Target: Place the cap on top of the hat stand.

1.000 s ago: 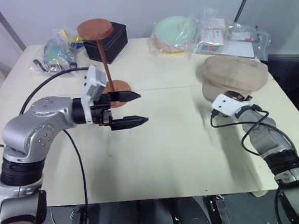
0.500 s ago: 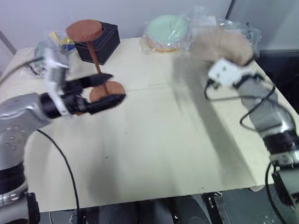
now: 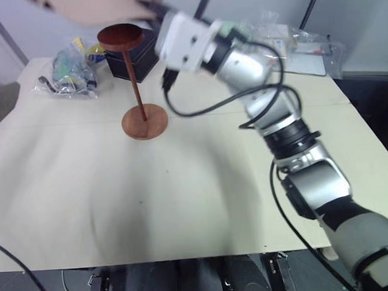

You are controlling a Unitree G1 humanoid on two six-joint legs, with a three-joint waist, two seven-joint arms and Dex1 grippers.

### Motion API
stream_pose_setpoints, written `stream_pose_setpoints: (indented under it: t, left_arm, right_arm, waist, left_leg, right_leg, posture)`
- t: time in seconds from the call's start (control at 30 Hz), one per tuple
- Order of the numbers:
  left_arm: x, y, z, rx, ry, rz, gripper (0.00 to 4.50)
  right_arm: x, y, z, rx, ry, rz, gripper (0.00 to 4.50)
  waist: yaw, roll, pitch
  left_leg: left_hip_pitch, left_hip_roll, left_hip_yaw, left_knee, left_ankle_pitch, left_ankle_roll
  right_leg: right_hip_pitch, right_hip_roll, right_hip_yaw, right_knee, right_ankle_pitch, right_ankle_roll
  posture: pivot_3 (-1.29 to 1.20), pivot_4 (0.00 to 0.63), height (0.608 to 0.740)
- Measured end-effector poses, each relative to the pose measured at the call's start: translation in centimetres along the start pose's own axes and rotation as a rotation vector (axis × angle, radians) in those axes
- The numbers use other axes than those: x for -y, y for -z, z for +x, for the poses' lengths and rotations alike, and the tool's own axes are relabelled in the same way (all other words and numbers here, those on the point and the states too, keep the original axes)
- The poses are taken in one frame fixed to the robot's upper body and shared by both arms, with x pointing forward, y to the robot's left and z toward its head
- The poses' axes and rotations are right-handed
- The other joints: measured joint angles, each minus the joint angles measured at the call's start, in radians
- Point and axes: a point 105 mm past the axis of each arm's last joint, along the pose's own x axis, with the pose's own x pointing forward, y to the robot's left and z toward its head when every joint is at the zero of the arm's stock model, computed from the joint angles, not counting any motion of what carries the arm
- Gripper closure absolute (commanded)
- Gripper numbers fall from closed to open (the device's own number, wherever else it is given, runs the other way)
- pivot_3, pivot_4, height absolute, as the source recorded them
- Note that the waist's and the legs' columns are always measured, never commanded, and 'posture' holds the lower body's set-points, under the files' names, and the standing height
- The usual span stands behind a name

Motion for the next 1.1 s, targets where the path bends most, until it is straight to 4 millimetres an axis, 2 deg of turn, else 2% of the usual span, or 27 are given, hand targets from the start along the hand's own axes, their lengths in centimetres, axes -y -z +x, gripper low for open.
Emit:
stream_pose_setpoints:
  t: [0.17, 0.3, 0.47, 0.57, 0.63, 0.77, 0.8, 0.93, 1.03, 1.1]
  left_arm:
    - [0.5, 0.2, -0.1, -0.015, 0.003, 0.005, 0.00]
    - [0.6, 0.0, -0.1, -0.014, -0.006, 0.008, 0.00]
    - [0.9, -0.2, 0.6, -0.020, 0.005, 0.020, 0.00]
    - [1.4, -0.3, 1.4, -0.019, 0.028, 0.020, 0.00]
    - [1.6, 0.0, 1.8, -0.033, 0.045, 0.018, 0.00]
    - [2.4, 1.2, 2.7, -0.086, 0.097, 0.016, 0.00]
    - [2.7, 1.5, 2.9, -0.097, 0.112, 0.025, 0.00]
    - [3.8, 2.7, 3.9, -0.143, 0.157, 0.079, 0.00]
    - [5.5, 4.4, 5.7, -0.190, 0.183, 0.226, 0.00]
    - [6.3, 6.0, 6.5, -0.247, 0.192, 0.359, 0.00]
  right_arm:
    - [-2.9, 0.7, -0.3, -0.014, -0.061, 0.010, 4.47]
    - [-6.4, 2.3, -1.1, -0.082, -0.151, 0.019, 4.47]
    - [-7.1, 3.0, -0.6, -0.127, -0.154, 0.002, 4.47]
    - [-7.1, 3.2, -0.4, -0.136, -0.143, -0.015, 3.42]
    - [-7.1, 3.2, -0.4, -0.133, -0.143, -0.017, 2.50]
    - [-7.3, 3.2, -1.0, -0.129, -0.148, -0.031, 0.38]
    - [-7.4, 3.1, -1.4, -0.124, -0.153, -0.036, 0.01]
    - [-8.3, 3.2, -3.6, -0.136, -0.205, -0.022, 0.01]
    - [-8.4, 4.0, -7.8, -0.203, -0.270, 0.098, 0.01]
    - [-7.6, 4.5, -10.5, -0.264, -0.305, 0.218, 0.01]
  waist:
    - [-0.008, 0.000, 0.000]
    - [-0.012, 0.000, 0.000]
    - [-0.011, 0.000, 0.000]
    - [-0.008, 0.000, 0.000]
    - [-0.008, 0.000, 0.000]
    - [-0.009, 0.000, 0.000]
    - [-0.008, 0.000, 0.000]
    - [-0.007, 0.000, 0.000]
    - [0.005, 0.000, 0.000]
    - [0.010, 0.000, 0.000]
  left_leg:
    - [0.000, 0.000, 0.000, -0.001, 0.001, -0.001]
    - [0.000, 0.000, 0.001, -0.002, 0.001, -0.001]
    - [0.000, 0.000, 0.001, -0.002, 0.001, -0.002]
    - [0.000, 0.000, 0.001, -0.001, 0.001, -0.002]
    - [0.000, 0.000, 0.001, -0.001, 0.001, -0.002]
    - [0.000, 0.000, 0.001, -0.002, 0.001, -0.002]
    - [0.000, 0.000, 0.001, -0.002, 0.001, -0.002]
    - [0.000, 0.000, 0.001, -0.002, 0.001, -0.002]
    - [0.000, 0.000, 0.001, -0.001, 0.001, -0.002]
    - [0.000, 0.000, 0.002, -0.001, 0.001, -0.002]
  right_leg:
    - [-0.001, 0.001, 0.000, 0.001, 0.000, 0.000]
    - [-0.004, 0.002, 0.000, 0.003, 0.000, 0.000]
    - [-0.004, 0.003, 0.001, 0.004, 0.000, -0.001]
    - [-0.004, 0.003, 0.001, 0.004, 0.000, -0.001]
    - [-0.004, 0.003, 0.001, 0.004, 0.000, -0.001]
    - [-0.004, 0.004, 0.001, 0.004, 0.000, -0.001]
    - [-0.004, 0.004, 0.001, 0.004, 0.000, -0.001]
    - [-0.003, 0.004, 0.001, 0.004, 0.000, -0.001]
    - [0.000, 0.002, -0.002, 0.002, 0.000, -0.001]
    - [0.000, 0.002, -0.001, 0.002, 0.000, -0.001]
  posture:
    - [0.00, 0.150, 0.740]
    - [0.00, 0.150, 0.740]
    - [0.00, 0.150, 0.740]
    - [0.00, 0.150, 0.740]
    - [0.00, 0.150, 0.740]
    - [0.00, 0.150, 0.740]
    - [0.00, 0.150, 0.740]
    - [0.00, 0.150, 0.740]
    - [0.00, 0.150, 0.740]
    - [0.00, 0.150, 0.740]
